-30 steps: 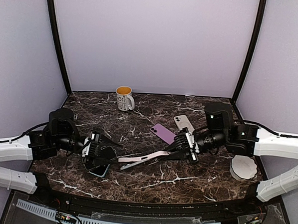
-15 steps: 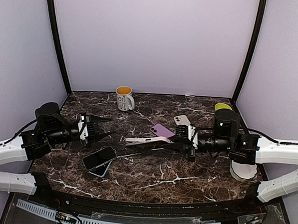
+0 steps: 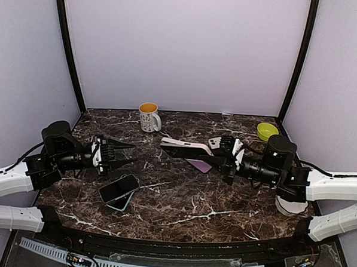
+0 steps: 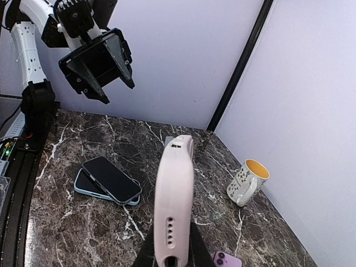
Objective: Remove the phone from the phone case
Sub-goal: Pass from the right arm to the left
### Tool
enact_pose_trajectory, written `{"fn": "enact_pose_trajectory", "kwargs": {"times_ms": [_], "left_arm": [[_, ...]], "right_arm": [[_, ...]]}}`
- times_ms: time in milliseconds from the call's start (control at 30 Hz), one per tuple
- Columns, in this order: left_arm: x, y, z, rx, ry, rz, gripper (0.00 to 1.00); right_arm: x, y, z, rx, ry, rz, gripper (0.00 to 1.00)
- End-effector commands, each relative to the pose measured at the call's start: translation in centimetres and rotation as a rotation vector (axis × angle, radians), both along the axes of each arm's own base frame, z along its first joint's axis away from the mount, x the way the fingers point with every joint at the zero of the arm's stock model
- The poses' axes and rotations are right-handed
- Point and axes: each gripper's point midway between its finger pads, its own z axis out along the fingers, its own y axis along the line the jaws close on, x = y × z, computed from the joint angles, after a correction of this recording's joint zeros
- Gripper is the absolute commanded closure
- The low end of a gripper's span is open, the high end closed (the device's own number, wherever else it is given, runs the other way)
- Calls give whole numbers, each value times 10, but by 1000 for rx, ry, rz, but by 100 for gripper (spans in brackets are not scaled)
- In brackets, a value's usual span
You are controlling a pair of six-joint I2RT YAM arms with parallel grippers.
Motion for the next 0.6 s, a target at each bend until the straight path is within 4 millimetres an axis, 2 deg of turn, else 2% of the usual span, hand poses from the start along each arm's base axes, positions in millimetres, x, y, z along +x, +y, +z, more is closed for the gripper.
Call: {"fn": "enact_pose_trajectory", "kwargs": {"times_ms": [0,300,567], "left_arm": [[-19,-8,-2,-2,87,-135,65],[-42,-15,-5,-2,145,-285,68],[-50,-18,-3,-23,174,-347,67]], "right_arm": [[-22,-6,57,189,-122,94,100],[-48,-3,61,196,-169,238,100],[-60,4,59,190,-180,315,100]]}}
